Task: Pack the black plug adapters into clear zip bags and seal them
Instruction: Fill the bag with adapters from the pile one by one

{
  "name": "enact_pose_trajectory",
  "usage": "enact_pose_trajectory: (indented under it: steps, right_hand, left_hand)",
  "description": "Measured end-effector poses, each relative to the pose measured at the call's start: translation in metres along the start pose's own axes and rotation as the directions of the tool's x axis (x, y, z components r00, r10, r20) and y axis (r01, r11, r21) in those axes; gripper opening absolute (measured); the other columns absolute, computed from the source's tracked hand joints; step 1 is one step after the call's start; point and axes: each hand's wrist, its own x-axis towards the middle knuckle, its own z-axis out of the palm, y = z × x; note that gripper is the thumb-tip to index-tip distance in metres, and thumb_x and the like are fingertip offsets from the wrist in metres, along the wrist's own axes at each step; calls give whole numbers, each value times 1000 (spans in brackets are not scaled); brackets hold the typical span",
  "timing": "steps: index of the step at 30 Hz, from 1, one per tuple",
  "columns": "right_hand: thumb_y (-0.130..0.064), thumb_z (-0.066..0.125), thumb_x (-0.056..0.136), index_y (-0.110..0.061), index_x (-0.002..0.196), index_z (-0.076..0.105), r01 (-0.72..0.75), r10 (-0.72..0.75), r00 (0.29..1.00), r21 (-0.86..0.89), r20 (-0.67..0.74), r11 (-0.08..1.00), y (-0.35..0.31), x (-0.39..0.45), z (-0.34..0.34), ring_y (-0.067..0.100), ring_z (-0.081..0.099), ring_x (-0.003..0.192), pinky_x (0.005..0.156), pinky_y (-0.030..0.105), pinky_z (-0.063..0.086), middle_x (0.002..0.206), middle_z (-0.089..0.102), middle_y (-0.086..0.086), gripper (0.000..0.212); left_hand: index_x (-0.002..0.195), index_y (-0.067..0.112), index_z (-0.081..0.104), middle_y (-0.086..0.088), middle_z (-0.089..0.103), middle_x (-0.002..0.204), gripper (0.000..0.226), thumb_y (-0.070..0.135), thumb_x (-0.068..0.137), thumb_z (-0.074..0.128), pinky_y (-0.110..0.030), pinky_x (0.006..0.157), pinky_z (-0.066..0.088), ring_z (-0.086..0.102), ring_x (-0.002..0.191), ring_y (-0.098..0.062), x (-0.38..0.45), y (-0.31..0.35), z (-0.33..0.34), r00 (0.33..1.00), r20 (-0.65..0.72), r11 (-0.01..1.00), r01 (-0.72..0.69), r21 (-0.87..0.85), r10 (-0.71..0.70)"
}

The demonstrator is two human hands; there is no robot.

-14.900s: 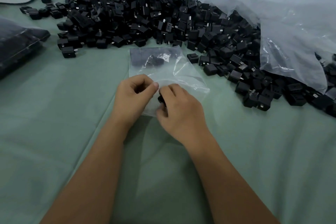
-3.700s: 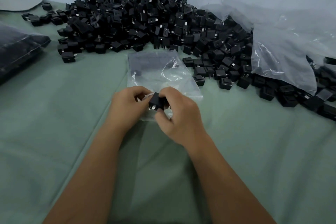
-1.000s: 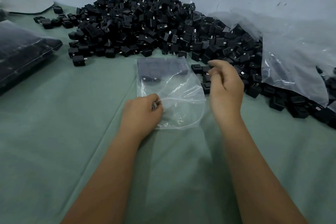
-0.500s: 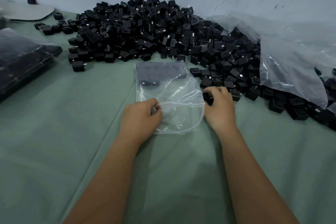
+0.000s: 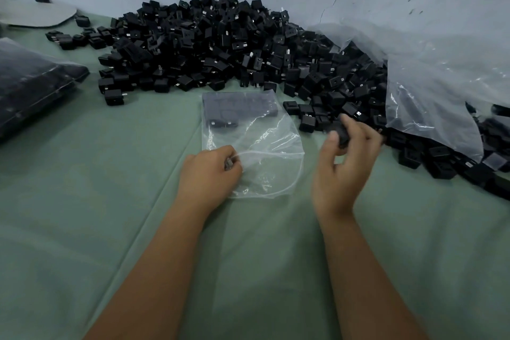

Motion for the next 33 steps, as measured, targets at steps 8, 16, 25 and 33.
enact_pose_trajectory:
  steps: [8, 16, 25, 33]
  right_hand:
    - [-23, 60, 93, -9, 104, 61, 76, -98, 833, 62, 544, 995, -59, -53, 24, 14, 59, 84, 71, 29, 50, 98, 63, 3, 18]
    - [-26, 54, 94, -17, 121, 51, 24, 211, 702, -318, 680, 948, -45, -50, 24, 20, 55, 100, 77, 30, 45, 113, 59, 2, 29]
    - [-30, 54, 81, -27, 104, 66, 21, 232, 708, -347, 667, 938, -50, -44, 10, 23, 52, 100, 75, 28, 41, 99, 61, 4, 26]
    - [-40, 50, 87, -28, 111, 64, 165, 241, 601, -413, 762, 895, -44, -44, 18, 23, 47, 106, 93, 32, 34, 109, 58, 1, 31]
  left_hand:
    - [69, 18, 53, 3, 53, 60, 13, 18, 81, 56, -33, 56, 38, 50, 61, -16, -4, -4, -1, 992, -121, 954, 5, -299, -43]
    - [77, 22, 63, 8, 57, 64, 10, 27, 85, 58, -31, 63, 43, 51, 64, -12, -7, 1, 1, 945, -318, 937, -179, -301, 78]
    - [79, 18, 66, 17, 52, 62, 8, 20, 83, 60, -34, 63, 44, 47, 63, -8, -7, 5, -1, 900, -426, 930, -235, -283, 97]
    - [80, 12, 69, 10, 53, 64, 8, 16, 81, 61, -37, 65, 46, 52, 62, -18, -9, 10, -1, 881, -417, 937, -311, -159, 222]
